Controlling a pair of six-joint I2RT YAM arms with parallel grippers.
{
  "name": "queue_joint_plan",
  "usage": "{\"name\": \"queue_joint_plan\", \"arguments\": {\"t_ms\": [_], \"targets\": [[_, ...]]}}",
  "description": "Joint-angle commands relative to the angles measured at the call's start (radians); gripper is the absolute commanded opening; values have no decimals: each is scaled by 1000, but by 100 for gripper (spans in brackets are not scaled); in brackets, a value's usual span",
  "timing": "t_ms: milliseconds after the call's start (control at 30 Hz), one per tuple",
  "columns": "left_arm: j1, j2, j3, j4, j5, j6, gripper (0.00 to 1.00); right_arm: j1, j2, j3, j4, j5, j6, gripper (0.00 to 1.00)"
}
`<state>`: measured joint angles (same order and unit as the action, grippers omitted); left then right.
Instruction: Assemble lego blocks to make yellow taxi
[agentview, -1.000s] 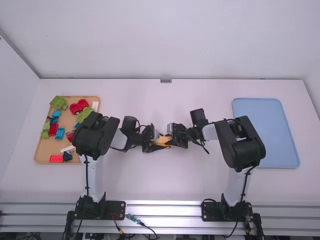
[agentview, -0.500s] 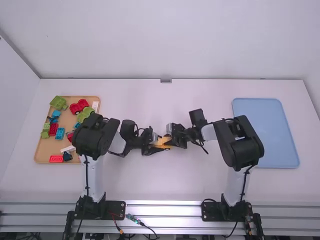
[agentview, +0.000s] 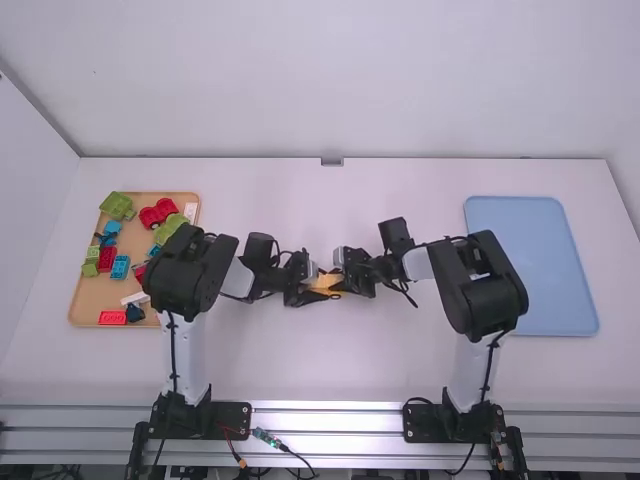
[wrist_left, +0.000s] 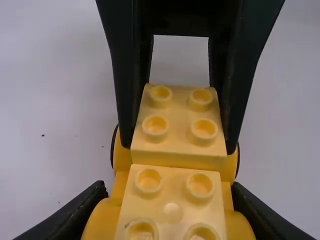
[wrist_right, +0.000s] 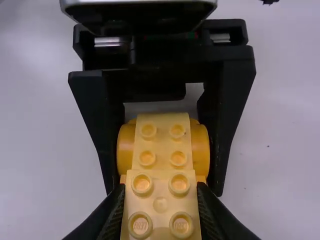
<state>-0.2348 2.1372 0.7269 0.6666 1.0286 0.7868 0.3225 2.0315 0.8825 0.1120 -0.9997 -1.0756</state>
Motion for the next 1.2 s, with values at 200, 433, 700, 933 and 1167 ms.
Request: {"name": "queue_joint_plan", "arguments": {"t_ms": [200,433,700,933,1167], "targets": [[-8,14,-39,60,-80,-40,45,19,26,3,-12,3,-5,51],[-7,14,-64,113,-79,-41,46,19,26,3,-4,2,-1,76],[-7,14,-25,13,-77,-18,48,-40,-9,3,-11,-72,-10,99],[-8,14,-5,-35,-77,-7,47,-95,-44,3,-13,-137,-29,29],[-8,14,-33,21,-80,-7,41,-63,-42,2,-15,-141,-41,0]]}}
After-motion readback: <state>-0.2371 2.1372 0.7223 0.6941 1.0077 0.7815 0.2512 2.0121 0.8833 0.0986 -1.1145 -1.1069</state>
